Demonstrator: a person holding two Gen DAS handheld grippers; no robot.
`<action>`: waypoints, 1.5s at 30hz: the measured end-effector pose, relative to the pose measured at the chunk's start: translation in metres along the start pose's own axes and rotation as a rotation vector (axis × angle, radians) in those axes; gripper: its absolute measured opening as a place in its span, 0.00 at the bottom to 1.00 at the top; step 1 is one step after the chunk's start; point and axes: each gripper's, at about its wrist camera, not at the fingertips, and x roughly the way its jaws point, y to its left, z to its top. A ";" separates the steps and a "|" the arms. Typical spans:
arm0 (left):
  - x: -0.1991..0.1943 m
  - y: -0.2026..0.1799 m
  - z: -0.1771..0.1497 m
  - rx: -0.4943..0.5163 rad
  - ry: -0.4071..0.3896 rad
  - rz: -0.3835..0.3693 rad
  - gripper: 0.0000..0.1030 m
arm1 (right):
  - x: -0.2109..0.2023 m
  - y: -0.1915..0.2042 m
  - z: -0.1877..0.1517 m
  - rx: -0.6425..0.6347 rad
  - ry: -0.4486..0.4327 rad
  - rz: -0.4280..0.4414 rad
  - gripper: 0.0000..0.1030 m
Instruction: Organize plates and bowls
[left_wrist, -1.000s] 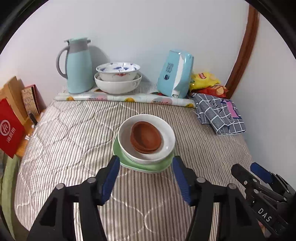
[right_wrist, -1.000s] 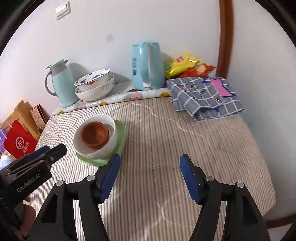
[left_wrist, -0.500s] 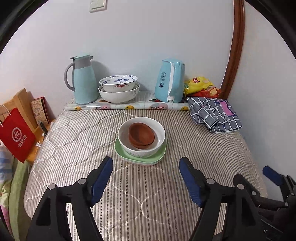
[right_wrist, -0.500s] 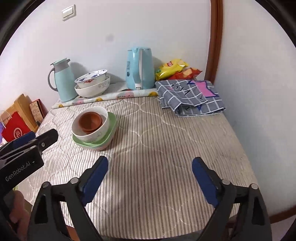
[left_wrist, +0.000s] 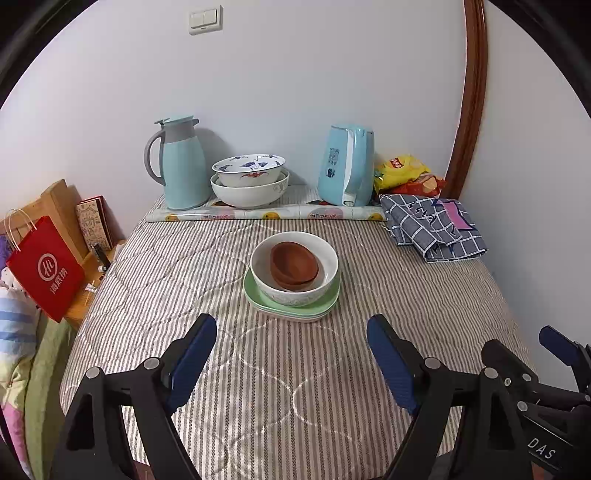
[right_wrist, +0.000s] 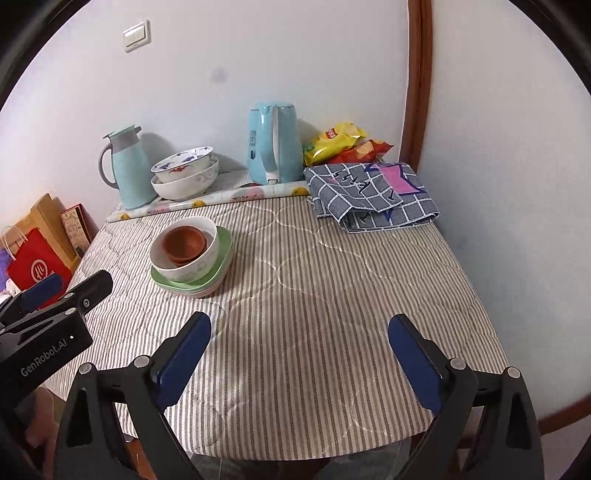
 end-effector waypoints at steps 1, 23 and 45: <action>0.000 0.000 0.000 0.000 0.001 0.000 0.80 | -0.001 0.001 0.000 -0.002 -0.001 -0.002 0.93; -0.004 -0.001 -0.004 -0.001 0.012 -0.015 0.80 | -0.008 0.003 -0.001 -0.003 -0.017 -0.008 0.93; -0.004 -0.003 -0.005 -0.005 0.009 -0.021 0.81 | -0.008 0.003 -0.001 0.000 -0.019 -0.002 0.93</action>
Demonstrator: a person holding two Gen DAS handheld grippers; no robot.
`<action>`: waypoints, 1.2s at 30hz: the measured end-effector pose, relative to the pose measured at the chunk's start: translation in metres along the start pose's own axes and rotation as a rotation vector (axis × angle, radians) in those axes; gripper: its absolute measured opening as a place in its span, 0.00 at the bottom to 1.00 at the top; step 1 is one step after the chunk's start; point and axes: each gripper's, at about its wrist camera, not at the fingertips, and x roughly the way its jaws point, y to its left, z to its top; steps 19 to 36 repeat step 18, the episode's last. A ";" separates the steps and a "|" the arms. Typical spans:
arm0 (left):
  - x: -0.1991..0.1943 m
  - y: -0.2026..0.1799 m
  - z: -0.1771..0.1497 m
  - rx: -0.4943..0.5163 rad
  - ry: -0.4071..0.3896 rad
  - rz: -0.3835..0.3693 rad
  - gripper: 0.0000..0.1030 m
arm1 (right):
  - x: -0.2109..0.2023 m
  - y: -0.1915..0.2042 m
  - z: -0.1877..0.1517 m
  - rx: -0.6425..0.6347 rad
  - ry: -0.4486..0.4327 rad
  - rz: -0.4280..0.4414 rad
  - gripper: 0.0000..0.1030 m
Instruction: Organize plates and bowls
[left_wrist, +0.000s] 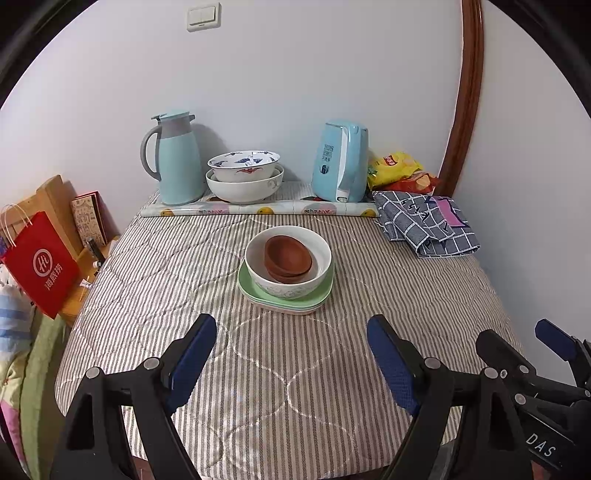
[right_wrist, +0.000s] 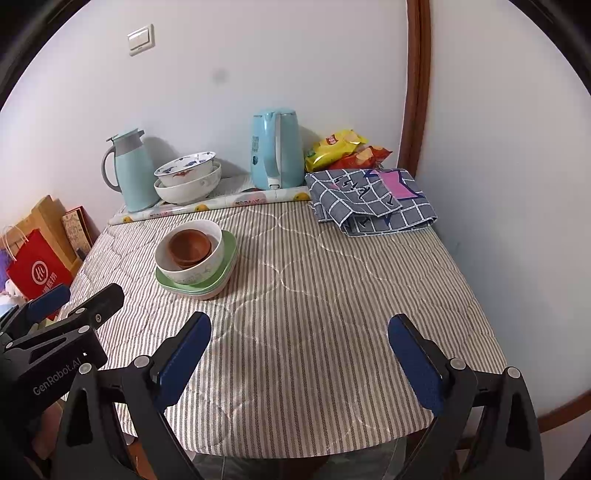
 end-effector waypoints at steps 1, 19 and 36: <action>0.000 0.000 0.000 0.000 0.000 0.001 0.80 | 0.000 0.000 0.000 0.000 0.000 0.000 0.93; 0.004 0.006 -0.002 -0.013 0.000 0.008 0.81 | 0.004 0.001 -0.002 -0.004 0.002 -0.001 0.93; 0.004 0.006 -0.002 -0.013 0.000 0.008 0.81 | 0.004 0.001 -0.002 -0.004 0.002 -0.001 0.93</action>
